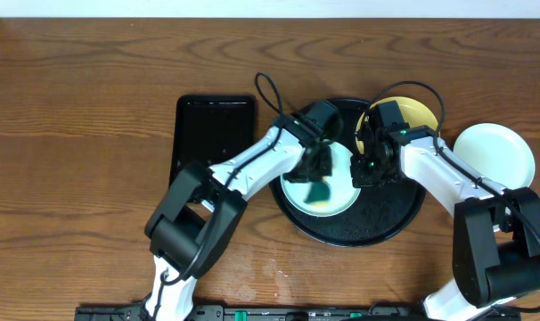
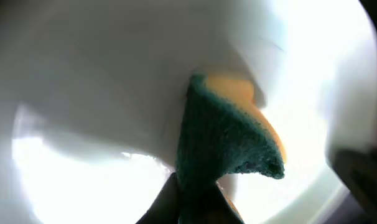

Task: Clean dirty plates on tray and stack at the side
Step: 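Scrub the remaining pale green plate with the sponge in the left gripper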

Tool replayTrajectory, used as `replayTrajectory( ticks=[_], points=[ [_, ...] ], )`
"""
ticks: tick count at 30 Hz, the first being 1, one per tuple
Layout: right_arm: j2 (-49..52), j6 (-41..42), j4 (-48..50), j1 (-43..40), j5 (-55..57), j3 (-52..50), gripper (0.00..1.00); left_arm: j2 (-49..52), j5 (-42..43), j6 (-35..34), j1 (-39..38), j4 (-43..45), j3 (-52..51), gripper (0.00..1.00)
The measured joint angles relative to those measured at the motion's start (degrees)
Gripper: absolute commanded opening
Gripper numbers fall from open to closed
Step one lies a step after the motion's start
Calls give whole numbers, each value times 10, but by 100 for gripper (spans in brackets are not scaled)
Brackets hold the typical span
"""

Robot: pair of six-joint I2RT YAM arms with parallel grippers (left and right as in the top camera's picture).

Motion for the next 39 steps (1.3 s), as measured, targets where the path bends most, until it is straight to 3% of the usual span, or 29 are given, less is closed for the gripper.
replayTrajectory(
  ticks=[8,14,18,27,39],
  points=[
    [0,0,0,0,-1,0,1,-3,-143,13,16,-33,5,7],
    [0,0,6,3,-14,0,1,-3,-195,15,8,-31,5,7],
    [0,0,6,3,-15,0,2,-3,-162,15,14,-7,3,8],
    [0,5,2,3,-9,0,1,2,12,-16,33,102,-7,8],
    [0,4,1,3,13,0,1,9,26,-15,-19,103,-7,8]
  ],
)
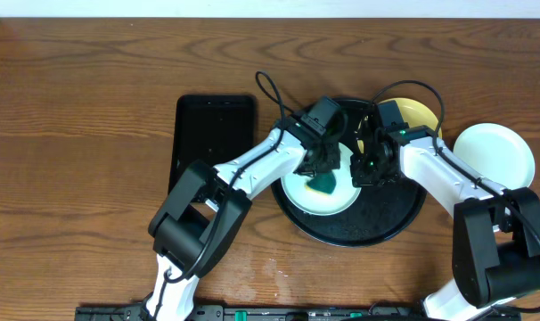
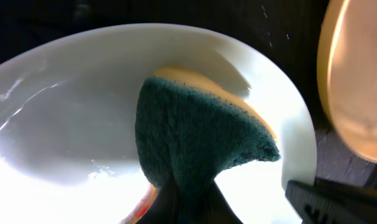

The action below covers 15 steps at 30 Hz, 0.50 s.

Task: Clean dirty plates on tray and stack at the side
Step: 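Scrub the remaining pale green plate with the sponge in the left gripper, then return the sponge to the black tray with the left gripper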

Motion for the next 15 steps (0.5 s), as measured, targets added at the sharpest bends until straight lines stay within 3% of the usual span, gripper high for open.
replayTrajectory(
  ticks=[7,15],
  points=[
    [0,0,-2,0,3,0,1,0,-17,14,2,-43,9,7],
    [0,0,-3,0,3,0,1,-16,-38,43,58,-173,32,8]
  ],
)
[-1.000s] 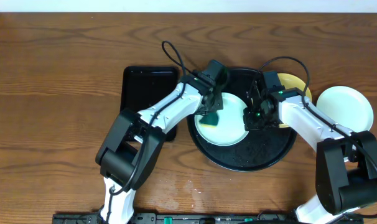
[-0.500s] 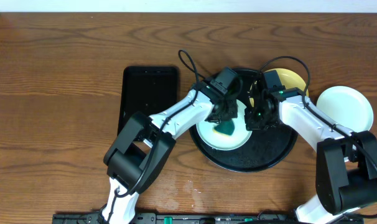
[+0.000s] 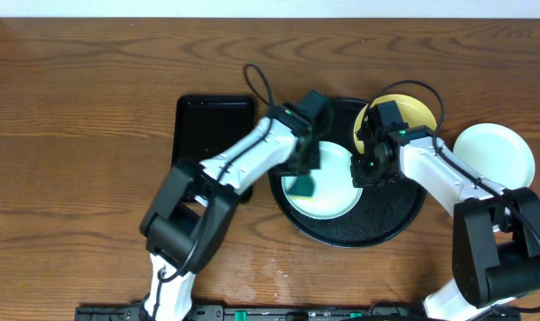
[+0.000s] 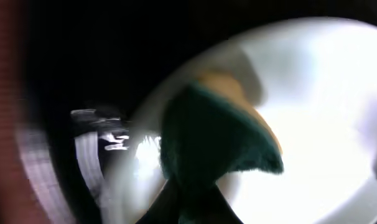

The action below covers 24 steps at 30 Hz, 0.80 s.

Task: Clean dirty plates on tray and stack at the side
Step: 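Return the sponge to the black tray with the left gripper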

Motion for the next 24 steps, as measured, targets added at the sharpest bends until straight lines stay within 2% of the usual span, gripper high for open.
replayTrajectory(
  ticks=[7,13,19,24],
  points=[
    [0,0,0,0,0,0,1,-95,-29,33,55,-36,0,8],
    [0,0,0,0,0,0,1,-178,-125,49,129,-75,9,8],
    [0,0,0,0,0,0,1,-161,-172,52,202,-46,-13,8],
    [0,0,3,0,0,0,1,-118,-183,63,219,-17,-50,10]
  ],
)
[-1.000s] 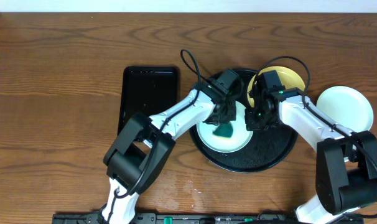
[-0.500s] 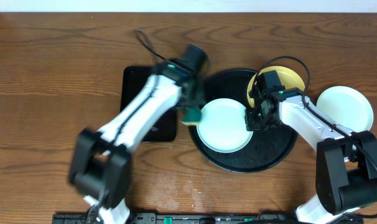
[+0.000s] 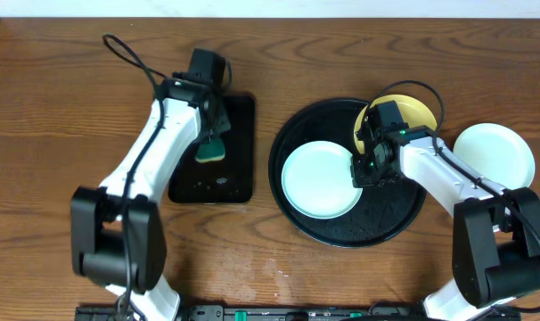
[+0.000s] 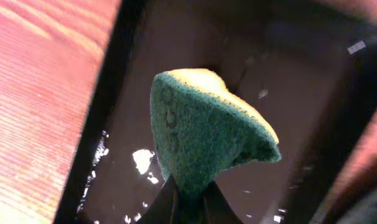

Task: Clean dirty plates on tray and stack at the side
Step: 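Return the sponge to the black tray with the left gripper, then lift the pale green plate off the round tray with the right gripper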

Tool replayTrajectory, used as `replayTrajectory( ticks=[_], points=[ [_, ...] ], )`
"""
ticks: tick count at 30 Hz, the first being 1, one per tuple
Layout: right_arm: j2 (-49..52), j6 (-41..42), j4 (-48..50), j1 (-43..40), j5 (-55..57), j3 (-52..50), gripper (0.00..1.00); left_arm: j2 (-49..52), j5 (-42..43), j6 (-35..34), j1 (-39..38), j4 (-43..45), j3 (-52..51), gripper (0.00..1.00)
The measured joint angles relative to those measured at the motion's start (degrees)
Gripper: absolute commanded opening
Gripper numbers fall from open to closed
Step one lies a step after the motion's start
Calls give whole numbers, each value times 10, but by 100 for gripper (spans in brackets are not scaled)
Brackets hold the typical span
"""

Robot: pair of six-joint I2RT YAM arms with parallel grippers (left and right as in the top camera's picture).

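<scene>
A clean-looking white plate point(image 3: 319, 178) lies in the round black tray point(image 3: 341, 234). My right gripper point(image 3: 366, 169) sits at the plate's right rim, apparently shut on it. A yellow plate point(image 3: 411, 111) lies at the tray's back right, partly behind the right arm. My left gripper point(image 3: 209, 143) is shut on a green and yellow sponge point(image 4: 201, 130). It holds the sponge over the black rectangular tray point(image 3: 236, 178) at the left. Water drops lie in that tray point(image 4: 288, 93) under the sponge.
Another white plate point(image 3: 495, 153) rests on the wooden table point(image 3: 74, 98) to the right of the round tray. Cables loop above both arms.
My left gripper, still holding the sponge, has gone from the white plate's left part to over the black rectangular tray. The white plate is now uncovered. The right arm has not moved.
My left gripper held the sponge on the white plate at its middle, then at its back right, then at its left edge, with the right gripper at the plate's right rim throughout. Now the sponge is over the rectangular tray.
</scene>
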Motion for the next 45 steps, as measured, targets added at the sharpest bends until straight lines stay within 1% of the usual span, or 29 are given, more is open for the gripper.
replayTrajectory(
  ticks=[1,4,6,8,11,14,17,19,20,23,27,30,35,40,45],
  points=[
    [0,-1,0,0,0,0,1,9,0,5,-1,1,-3,15],
    [0,-6,1,0,0,0,1,18,1,20,-3,1,-8,39],
    [0,-11,2,0,0,0,1,15,1,31,-3,0,-8,50],
    [0,-15,5,0,0,0,3,8,7,31,-2,-3,-8,54],
    [0,-17,13,0,0,-2,1,-18,24,33,-2,-4,-7,62],
    [0,-19,18,-1,-5,-3,1,-69,41,39,-3,-4,-5,70],
    [-2,-19,20,-1,-9,-3,1,-122,50,40,-3,-10,3,73],
    [-10,-18,20,-1,-9,-5,1,-154,52,41,-3,-18,8,77],
    [-19,-18,21,-1,-10,-7,1,-166,53,41,-3,-21,10,81],
    [-73,-18,19,-1,-7,-8,1,-186,55,40,-3,-24,10,82],
    [-178,-18,1,-7,44,-8,1,-184,55,40,-3,-24,10,82],
    [-226,-17,-7,-23,67,-8,1,-184,55,40,-3,-24,10,83],
    [-253,-26,-13,-35,76,-8,1,-184,55,40,-3,-25,10,83],
    [-253,-68,12,-32,102,-8,1,-184,55,40,-3,-25,10,84],
    [-263,-104,14,9,165,-8,1,-184,55,40,-3,-25,10,84]
  ],
)
